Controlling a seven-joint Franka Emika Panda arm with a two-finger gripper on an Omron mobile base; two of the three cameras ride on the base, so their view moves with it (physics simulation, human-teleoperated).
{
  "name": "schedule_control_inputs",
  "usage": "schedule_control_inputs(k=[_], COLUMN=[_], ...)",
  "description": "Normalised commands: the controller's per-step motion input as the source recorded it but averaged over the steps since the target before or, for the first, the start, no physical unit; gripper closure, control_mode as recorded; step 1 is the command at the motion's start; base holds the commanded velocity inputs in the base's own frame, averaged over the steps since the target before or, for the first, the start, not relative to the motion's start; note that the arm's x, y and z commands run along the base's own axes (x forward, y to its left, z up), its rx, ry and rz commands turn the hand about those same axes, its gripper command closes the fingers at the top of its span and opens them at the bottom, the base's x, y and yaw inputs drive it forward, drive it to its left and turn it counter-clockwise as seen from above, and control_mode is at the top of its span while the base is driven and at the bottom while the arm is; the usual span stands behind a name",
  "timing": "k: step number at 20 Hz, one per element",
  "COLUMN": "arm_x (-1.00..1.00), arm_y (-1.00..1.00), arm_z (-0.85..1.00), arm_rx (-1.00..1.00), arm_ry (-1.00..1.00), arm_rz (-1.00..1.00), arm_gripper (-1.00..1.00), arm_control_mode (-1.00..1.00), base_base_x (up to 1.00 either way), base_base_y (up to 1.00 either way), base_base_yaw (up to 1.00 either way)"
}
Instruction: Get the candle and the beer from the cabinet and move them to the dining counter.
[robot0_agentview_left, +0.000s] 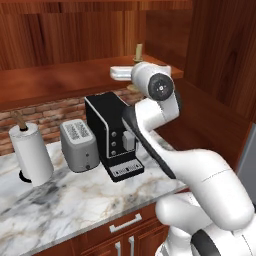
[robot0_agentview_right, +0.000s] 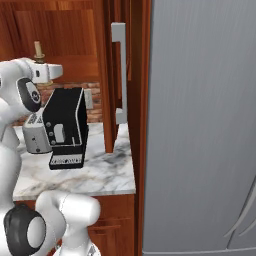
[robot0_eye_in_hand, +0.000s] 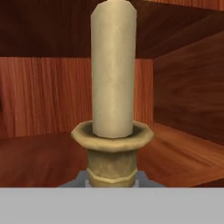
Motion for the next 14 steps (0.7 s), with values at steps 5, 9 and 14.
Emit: schedule_control_inputs(k=[5, 9, 14], arm_x=[-0.94, -0.93, -0.89], arm_y=[0.27, 0.18, 0.26], arm_z=[0.05, -0.02, -0.24], arm_rx=[-0.05, -0.08, -0.12], arm_ry=[0.05, 0.05, 0.02], arm_rz=[0.14, 0.21, 0.23], arm_gripper=[1.00, 1.00, 1.00], arm_control_mode=[-1.00, -1.00, -1.00], base_base_x=[0.00, 0.00, 0.00], base_base_y=[0.00, 0.00, 0.00], base_base_yaw=[0.00, 0.00, 0.00])
